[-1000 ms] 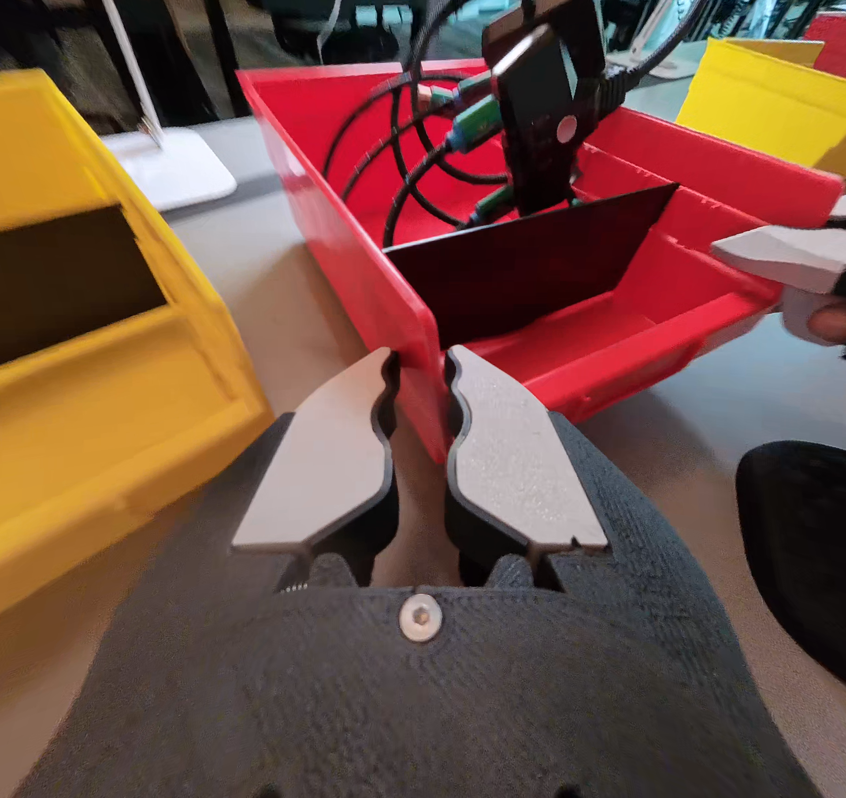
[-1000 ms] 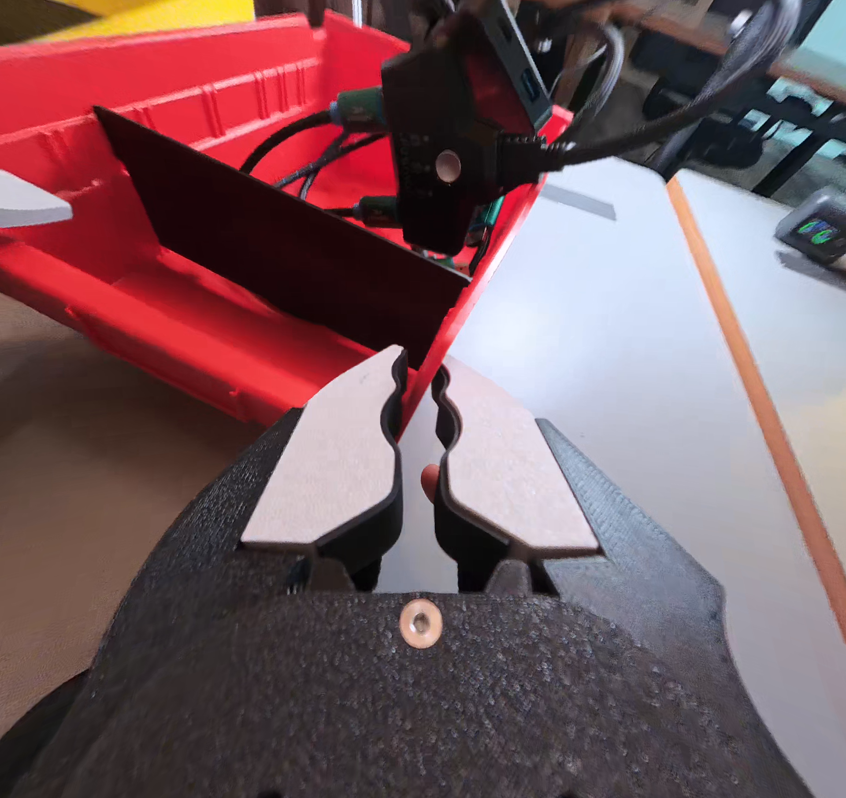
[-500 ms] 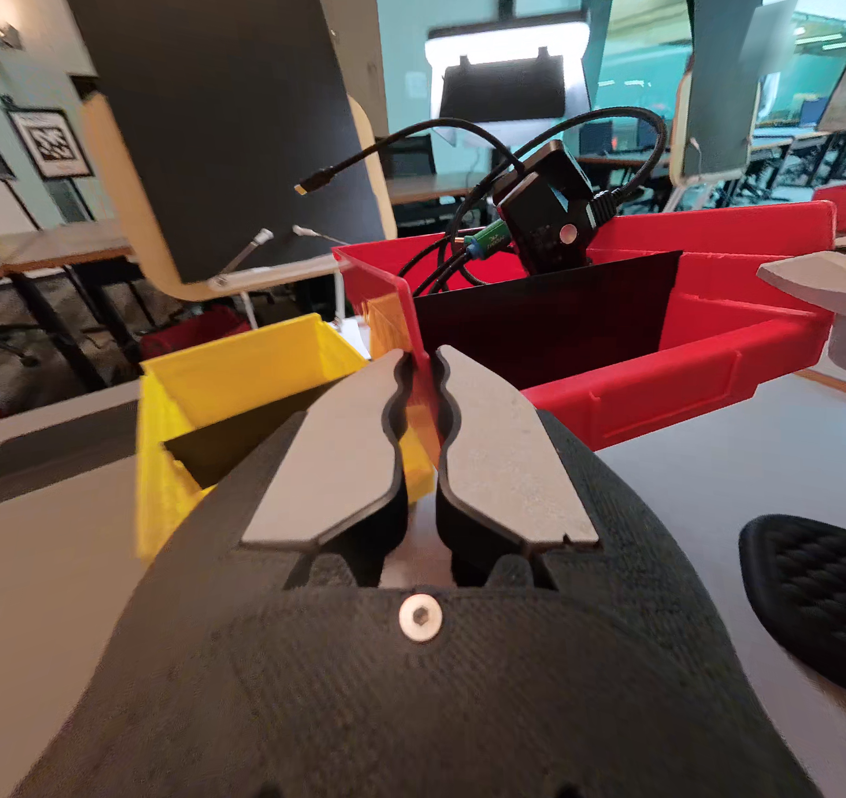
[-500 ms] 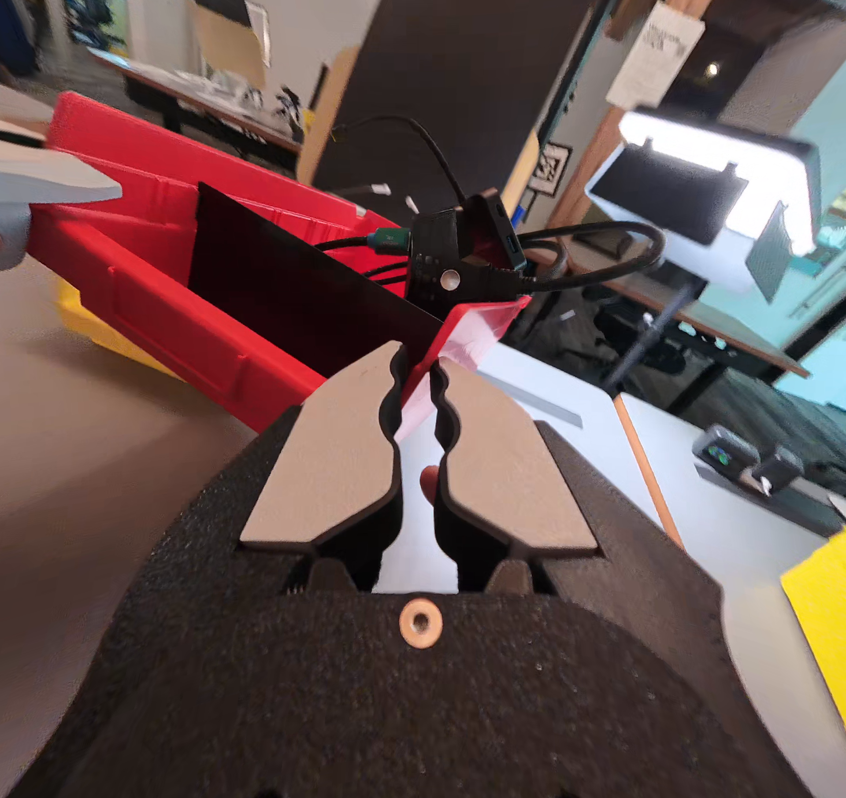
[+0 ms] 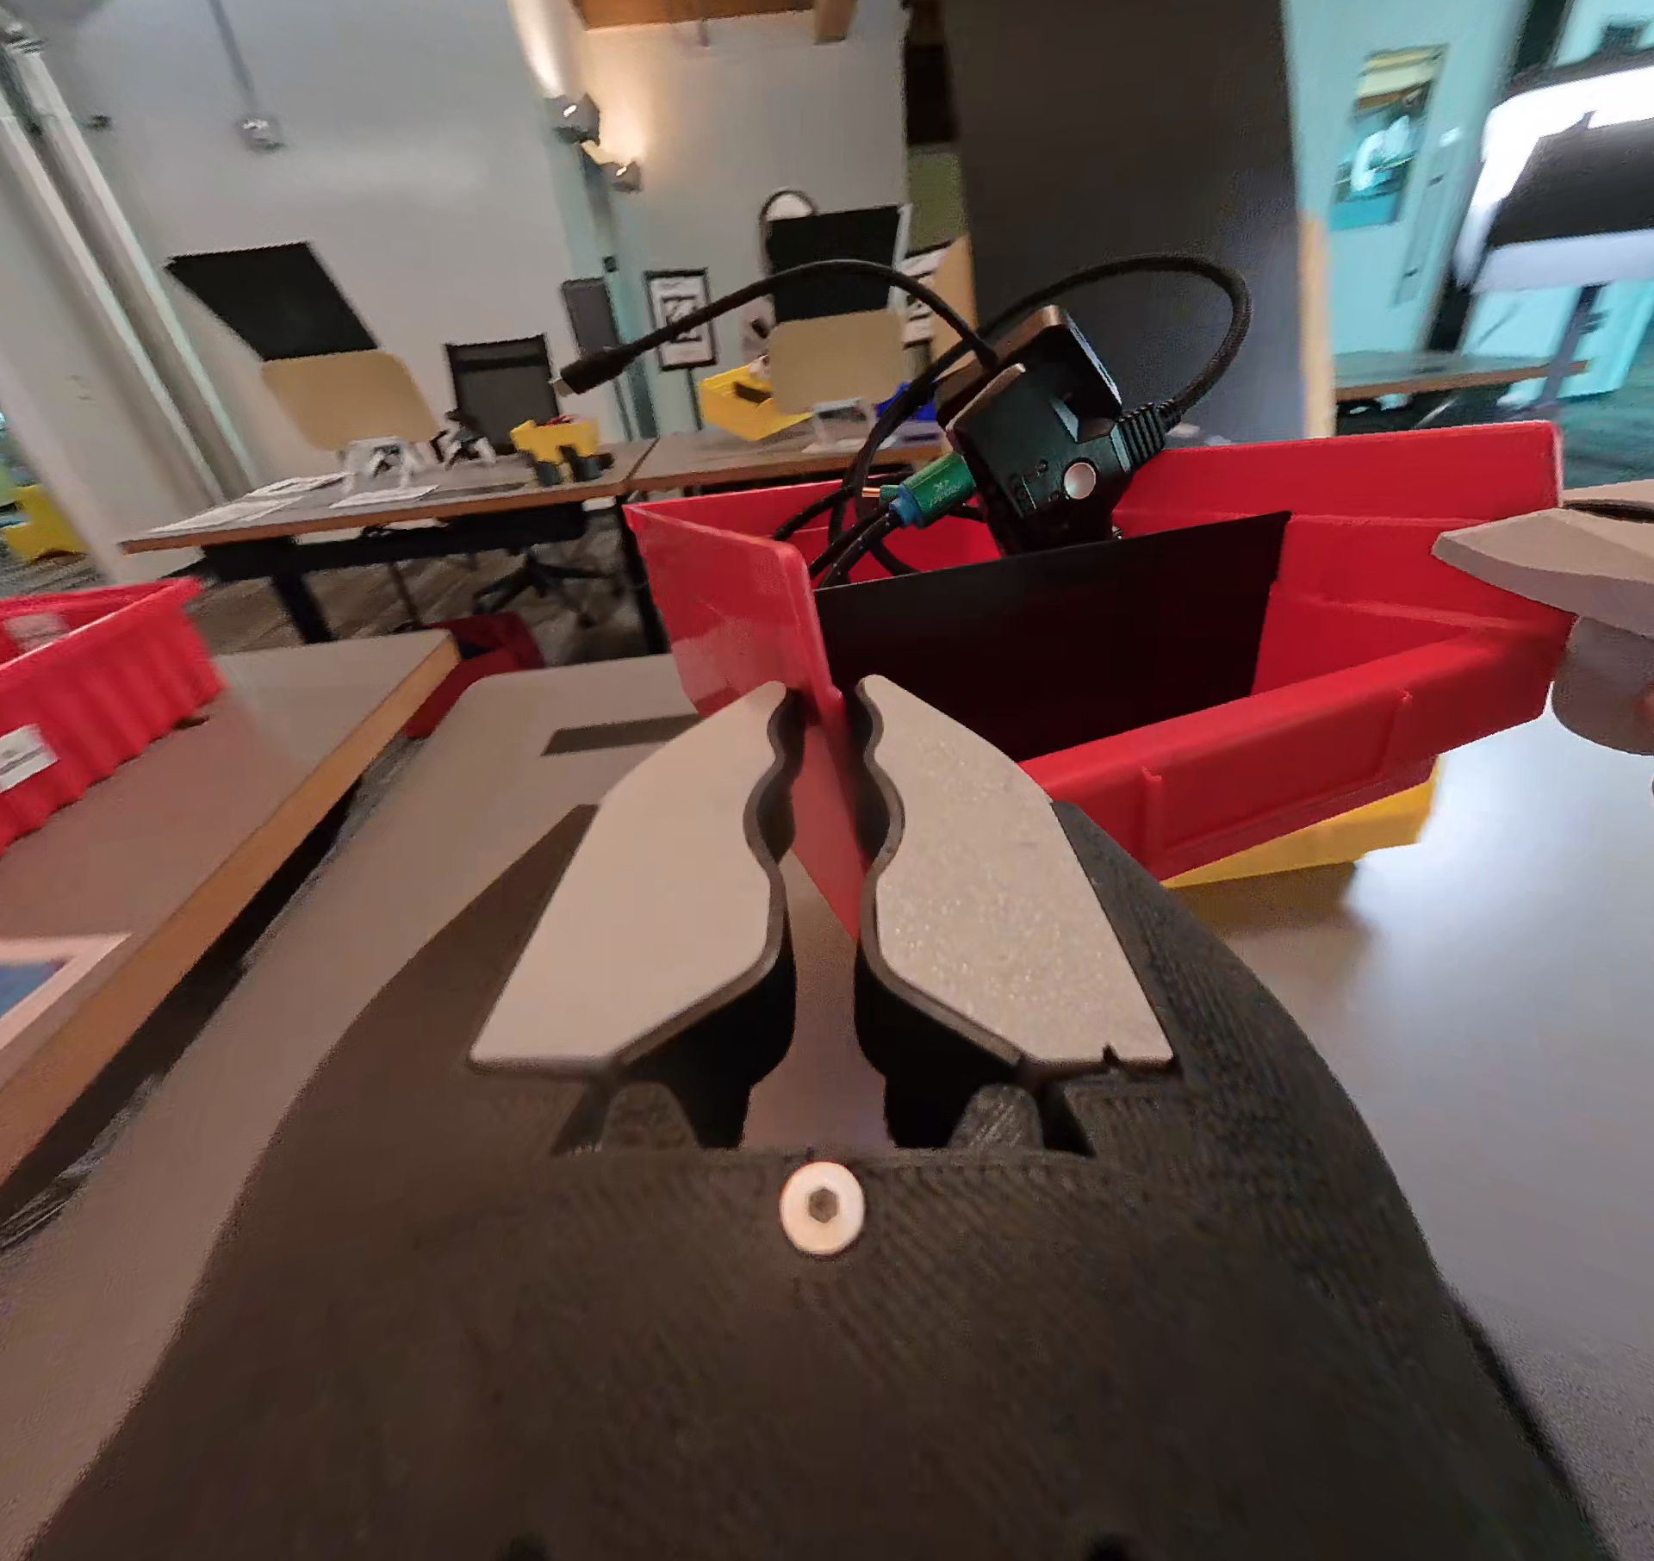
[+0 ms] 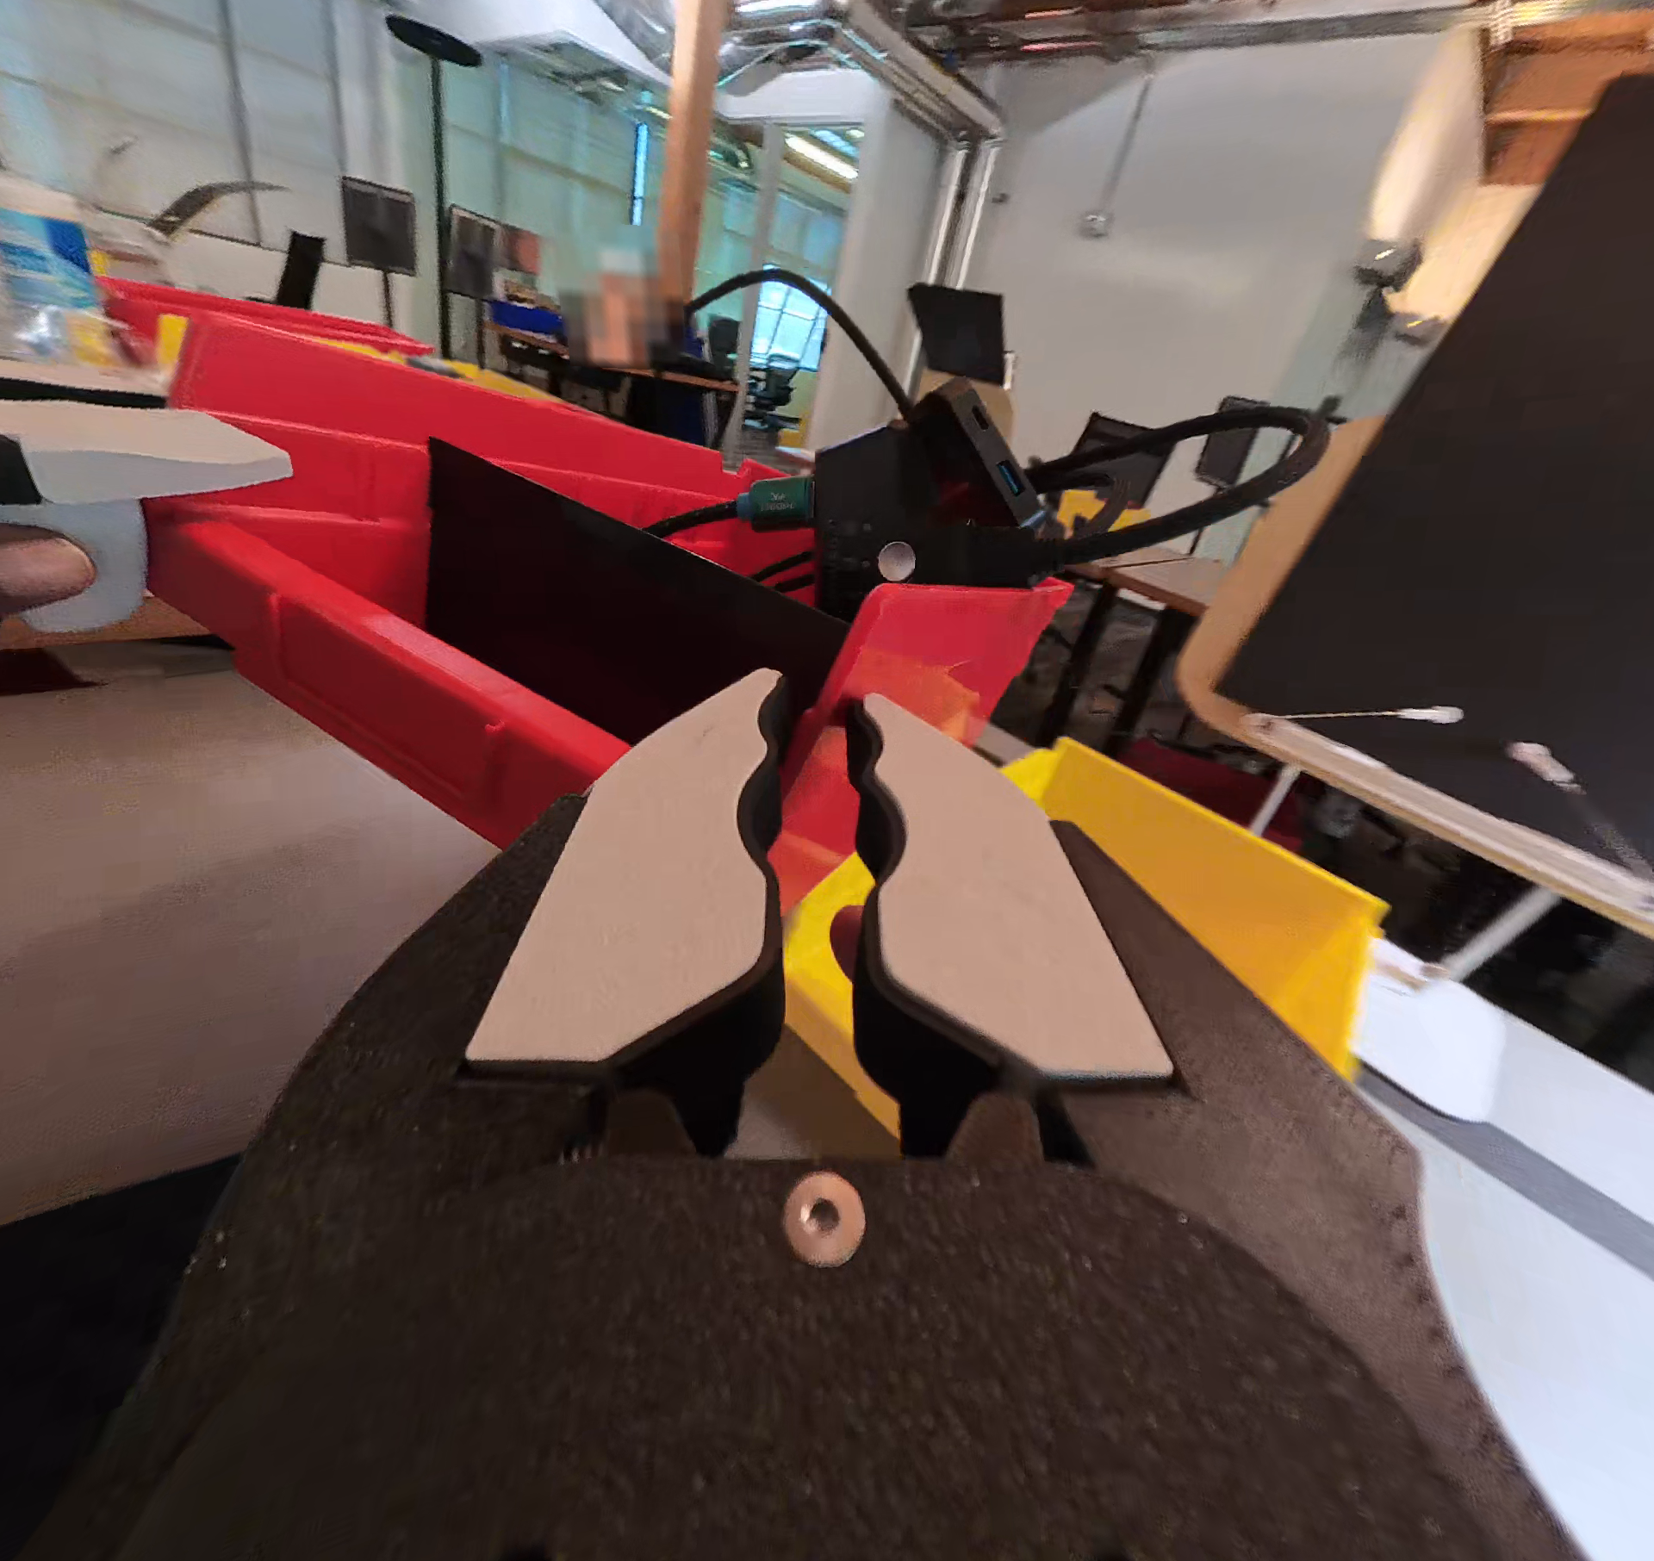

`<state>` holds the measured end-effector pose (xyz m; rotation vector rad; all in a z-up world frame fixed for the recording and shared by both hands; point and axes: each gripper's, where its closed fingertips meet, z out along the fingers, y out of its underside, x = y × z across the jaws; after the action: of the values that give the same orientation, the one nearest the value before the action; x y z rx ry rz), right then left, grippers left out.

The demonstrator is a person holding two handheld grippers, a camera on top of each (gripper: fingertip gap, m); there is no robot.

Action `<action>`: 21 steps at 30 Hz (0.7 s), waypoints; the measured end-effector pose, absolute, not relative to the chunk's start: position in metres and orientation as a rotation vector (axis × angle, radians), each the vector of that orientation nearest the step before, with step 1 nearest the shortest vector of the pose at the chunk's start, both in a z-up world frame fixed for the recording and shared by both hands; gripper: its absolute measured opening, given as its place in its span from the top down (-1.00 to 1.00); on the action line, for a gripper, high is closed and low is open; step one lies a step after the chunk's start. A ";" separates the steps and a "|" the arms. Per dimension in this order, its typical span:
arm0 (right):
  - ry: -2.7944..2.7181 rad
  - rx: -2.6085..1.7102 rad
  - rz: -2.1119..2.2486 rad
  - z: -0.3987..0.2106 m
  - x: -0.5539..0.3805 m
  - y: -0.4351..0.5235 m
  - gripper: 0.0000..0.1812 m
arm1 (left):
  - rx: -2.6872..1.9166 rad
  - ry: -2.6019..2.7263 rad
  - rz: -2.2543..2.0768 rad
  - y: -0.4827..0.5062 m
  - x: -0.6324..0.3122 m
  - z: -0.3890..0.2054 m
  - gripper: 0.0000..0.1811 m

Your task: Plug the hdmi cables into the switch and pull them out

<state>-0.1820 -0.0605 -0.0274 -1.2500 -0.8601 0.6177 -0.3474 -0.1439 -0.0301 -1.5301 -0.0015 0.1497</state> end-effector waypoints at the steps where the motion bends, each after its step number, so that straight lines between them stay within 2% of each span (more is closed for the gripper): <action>1: -0.868 -1.261 0.640 -0.038 -0.198 -0.060 0.87 | -1.542 -0.016 0.171 -0.147 -0.361 -0.039 0.90; 5: -0.898 -1.327 0.672 -0.087 -0.239 -0.055 0.87 | -1.608 -0.058 0.174 -0.143 -0.398 -0.083 0.91; 9: -0.915 -1.388 0.635 -0.131 -0.239 -0.044 0.86 | -1.647 -0.053 0.123 -0.122 -0.401 -0.131 0.91; 15: -1.013 -1.487 0.562 -0.174 -0.219 -0.036 0.83 | -1.606 -0.101 0.094 -0.098 -0.389 -0.158 0.91; 19: -1.179 -1.586 0.646 -0.195 -0.204 -0.040 0.85 | -1.818 -0.012 0.020 -0.089 -0.382 -0.190 0.76; 21: -1.235 -1.588 0.681 -0.185 -0.185 -0.040 0.79 | -1.801 0.009 0.014 -0.096 -0.385 -0.178 0.72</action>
<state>-0.1853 -0.0402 -0.1853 -1.5885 -1.2352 0.6812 -0.3853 -0.0956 -0.1777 -1.8014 0.0093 0.0144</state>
